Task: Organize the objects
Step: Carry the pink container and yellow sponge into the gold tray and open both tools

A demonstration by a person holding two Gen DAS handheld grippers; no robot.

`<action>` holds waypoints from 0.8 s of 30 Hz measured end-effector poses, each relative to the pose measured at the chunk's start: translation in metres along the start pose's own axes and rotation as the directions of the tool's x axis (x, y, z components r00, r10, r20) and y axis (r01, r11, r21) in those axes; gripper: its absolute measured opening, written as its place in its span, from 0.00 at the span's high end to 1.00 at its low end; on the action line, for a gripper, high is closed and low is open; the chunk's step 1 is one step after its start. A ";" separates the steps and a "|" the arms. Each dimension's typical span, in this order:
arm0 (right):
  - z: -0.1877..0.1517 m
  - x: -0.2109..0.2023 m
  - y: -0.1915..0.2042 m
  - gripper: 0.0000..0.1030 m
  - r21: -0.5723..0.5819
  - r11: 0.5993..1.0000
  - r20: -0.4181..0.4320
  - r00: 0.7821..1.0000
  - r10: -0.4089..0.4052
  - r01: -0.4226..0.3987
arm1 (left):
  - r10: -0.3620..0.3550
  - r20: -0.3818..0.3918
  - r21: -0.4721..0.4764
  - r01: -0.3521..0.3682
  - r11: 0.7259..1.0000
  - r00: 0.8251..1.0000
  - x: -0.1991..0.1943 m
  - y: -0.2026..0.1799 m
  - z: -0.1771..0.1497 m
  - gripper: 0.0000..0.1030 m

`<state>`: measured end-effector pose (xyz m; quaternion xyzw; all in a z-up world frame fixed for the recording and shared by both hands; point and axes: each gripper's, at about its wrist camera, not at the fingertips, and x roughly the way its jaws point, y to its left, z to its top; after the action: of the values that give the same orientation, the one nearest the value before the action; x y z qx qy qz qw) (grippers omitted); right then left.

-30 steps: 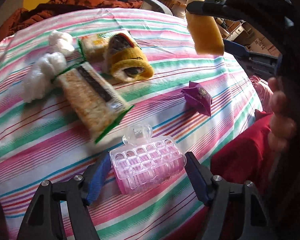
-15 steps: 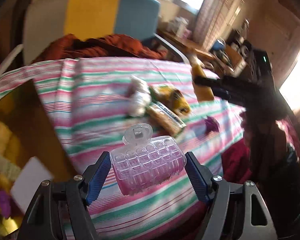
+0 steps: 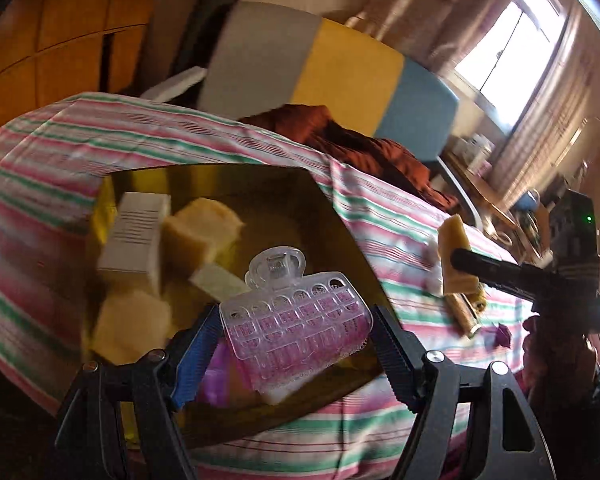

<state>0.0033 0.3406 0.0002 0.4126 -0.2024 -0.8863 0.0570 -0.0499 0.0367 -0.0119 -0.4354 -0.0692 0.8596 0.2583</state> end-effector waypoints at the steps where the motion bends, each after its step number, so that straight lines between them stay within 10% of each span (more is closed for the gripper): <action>1: 0.002 0.009 0.012 0.36 -0.017 1.000 -0.016 1.000 0.006 -0.006 | 0.010 0.006 -0.012 -0.010 1.000 1.000 -0.002 0.008 0.003 0.26; 7: 0.020 0.052 0.065 0.29 -0.042 0.999 -0.051 0.999 0.011 -0.013 | 0.041 0.013 -0.038 -0.040 0.998 0.999 0.007 0.025 0.008 0.25; 9: 0.025 0.060 0.078 0.05 -0.046 0.999 -0.039 0.999 0.004 -0.006 | 0.073 0.011 -0.044 -0.072 0.996 0.997 0.007 0.028 0.006 0.20; 24: -0.015 0.060 0.088 0.01 -0.072 0.995 -0.069 0.995 -0.075 0.070 | 0.201 0.072 -0.060 -0.196 0.979 0.977 -0.014 0.031 -0.009 0.17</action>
<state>-0.0306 0.2393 -0.0155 0.4489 -0.1540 -0.8790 0.0462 -0.0480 0.0025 -0.0176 -0.4132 -0.0580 0.8952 0.1567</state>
